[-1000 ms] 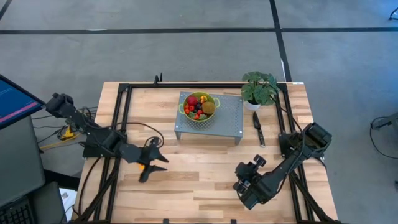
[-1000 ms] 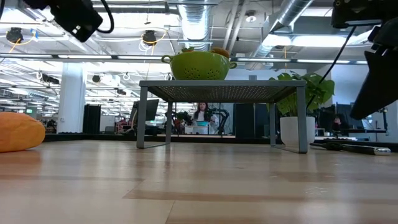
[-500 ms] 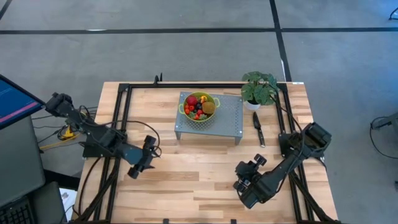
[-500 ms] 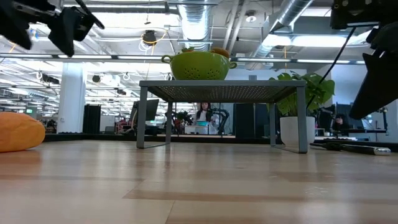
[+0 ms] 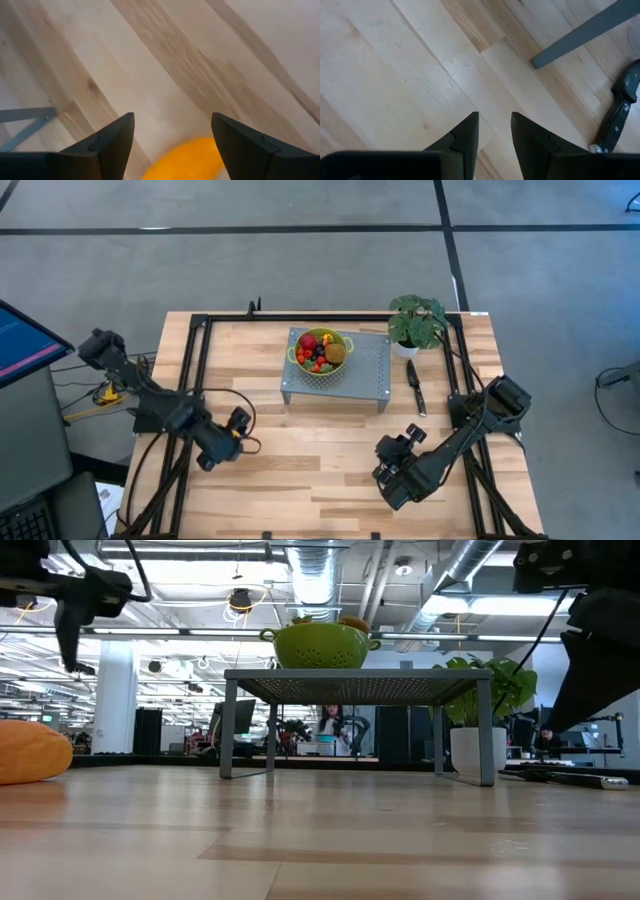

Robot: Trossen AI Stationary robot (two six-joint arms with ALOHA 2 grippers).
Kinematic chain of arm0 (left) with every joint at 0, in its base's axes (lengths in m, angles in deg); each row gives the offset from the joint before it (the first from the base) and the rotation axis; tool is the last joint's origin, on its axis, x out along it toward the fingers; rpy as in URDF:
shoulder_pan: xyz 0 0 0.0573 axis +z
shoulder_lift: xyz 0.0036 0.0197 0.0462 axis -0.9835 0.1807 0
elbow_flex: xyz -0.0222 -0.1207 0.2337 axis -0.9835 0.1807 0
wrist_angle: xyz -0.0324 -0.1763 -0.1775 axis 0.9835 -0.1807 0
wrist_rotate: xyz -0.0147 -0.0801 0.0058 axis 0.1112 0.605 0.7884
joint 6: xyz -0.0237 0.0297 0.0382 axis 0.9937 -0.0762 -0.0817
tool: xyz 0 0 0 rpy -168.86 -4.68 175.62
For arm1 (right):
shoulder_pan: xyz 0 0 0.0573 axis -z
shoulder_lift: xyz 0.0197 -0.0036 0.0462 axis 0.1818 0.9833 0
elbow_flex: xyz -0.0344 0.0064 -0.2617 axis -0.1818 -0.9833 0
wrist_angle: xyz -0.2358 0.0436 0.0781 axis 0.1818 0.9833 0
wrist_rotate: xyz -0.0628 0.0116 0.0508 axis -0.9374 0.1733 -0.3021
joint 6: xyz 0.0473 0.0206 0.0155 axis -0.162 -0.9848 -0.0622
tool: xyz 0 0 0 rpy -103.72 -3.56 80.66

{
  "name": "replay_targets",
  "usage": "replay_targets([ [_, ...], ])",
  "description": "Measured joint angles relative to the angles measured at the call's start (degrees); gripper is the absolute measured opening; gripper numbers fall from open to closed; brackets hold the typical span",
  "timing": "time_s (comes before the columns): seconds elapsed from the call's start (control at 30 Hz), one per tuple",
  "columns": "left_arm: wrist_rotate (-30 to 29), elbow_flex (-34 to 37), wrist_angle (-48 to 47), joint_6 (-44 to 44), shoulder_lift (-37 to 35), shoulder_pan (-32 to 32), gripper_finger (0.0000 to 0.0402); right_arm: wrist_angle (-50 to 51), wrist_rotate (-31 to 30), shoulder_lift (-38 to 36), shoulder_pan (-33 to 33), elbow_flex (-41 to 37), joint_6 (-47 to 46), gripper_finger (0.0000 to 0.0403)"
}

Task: Pick & Place Fruit
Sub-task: Put the mango into the green strainer bowl on the shelf

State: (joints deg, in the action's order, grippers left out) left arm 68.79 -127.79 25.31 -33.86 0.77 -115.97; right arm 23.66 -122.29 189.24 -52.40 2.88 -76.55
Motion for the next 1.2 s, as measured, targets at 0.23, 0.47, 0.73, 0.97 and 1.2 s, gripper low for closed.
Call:
replay_targets([
  [0.23, -0.02, -4.78, -14.91, 7.34, 3.30, -0.65, 0.0276, -0.02, 0.00, 0.00, -0.01, 0.00, 0.42, 0.0108],
  [0.47, 1.41, -5.21, -19.14, 11.67, 3.83, -0.33, 0.0316, -0.04, -0.02, 0.00, 0.11, 0.02, 0.90, 0.0108],
  [0.73, 0.57, -5.21, -19.48, 7.11, 3.83, -0.02, 0.0323, -0.04, -0.02, 0.00, 0.09, 0.02, 1.15, 0.0108],
  [0.97, -1.38, -5.10, -19.85, -10.54, 5.82, -0.02, 0.0311, -0.07, -0.02, 0.00, 0.09, 0.02, 1.38, 0.0108],
  [1.2, -2.45, -5.06, -20.02, -23.23, 14.31, 0.18, 0.0300, -0.15, -0.17, 0.00, 0.07, 0.02, 1.51, 0.0108],
])
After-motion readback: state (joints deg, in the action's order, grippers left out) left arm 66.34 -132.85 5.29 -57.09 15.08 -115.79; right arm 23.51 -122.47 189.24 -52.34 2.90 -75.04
